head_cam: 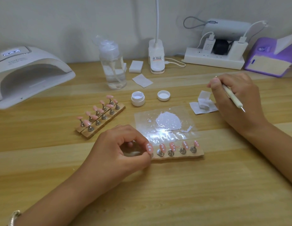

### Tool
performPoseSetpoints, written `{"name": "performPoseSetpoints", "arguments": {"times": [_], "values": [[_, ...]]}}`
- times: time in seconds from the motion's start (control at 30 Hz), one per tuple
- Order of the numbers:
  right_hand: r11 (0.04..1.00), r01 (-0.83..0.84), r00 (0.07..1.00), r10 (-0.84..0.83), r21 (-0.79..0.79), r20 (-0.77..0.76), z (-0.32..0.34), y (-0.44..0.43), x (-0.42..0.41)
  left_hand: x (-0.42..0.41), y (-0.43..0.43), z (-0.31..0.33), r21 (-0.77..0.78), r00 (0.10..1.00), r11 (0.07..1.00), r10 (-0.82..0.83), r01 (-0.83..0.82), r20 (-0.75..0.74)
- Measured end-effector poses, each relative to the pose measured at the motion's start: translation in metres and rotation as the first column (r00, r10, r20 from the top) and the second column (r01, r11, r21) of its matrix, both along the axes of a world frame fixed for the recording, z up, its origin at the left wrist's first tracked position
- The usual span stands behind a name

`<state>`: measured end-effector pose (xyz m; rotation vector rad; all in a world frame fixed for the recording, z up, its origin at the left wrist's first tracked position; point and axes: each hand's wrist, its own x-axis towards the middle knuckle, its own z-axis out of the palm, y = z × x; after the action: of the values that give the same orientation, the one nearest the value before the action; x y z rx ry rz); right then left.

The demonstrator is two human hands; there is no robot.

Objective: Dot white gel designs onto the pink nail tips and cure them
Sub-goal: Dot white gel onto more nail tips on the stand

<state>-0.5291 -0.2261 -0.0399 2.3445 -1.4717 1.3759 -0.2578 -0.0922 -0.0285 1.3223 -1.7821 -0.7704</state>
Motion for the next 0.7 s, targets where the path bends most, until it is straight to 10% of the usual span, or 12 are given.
{"name": "performPoseSetpoints", "arguments": {"times": [0.53, 0.7], "values": [[0.982, -0.141, 0.989, 0.136, -0.126, -0.052, 0.052, 0.023, -0.001, -0.007, 0.006, 0.004, -0.108, 0.941, 0.994, 0.052, -0.017, 0.333], [0.969, -0.217, 0.878, 0.141, -0.116, -0.456, 0.024, 0.047, -0.006, -0.006, 0.005, 0.005, -0.103, 0.946, 0.994, -0.004, 0.04, 0.323]]}}
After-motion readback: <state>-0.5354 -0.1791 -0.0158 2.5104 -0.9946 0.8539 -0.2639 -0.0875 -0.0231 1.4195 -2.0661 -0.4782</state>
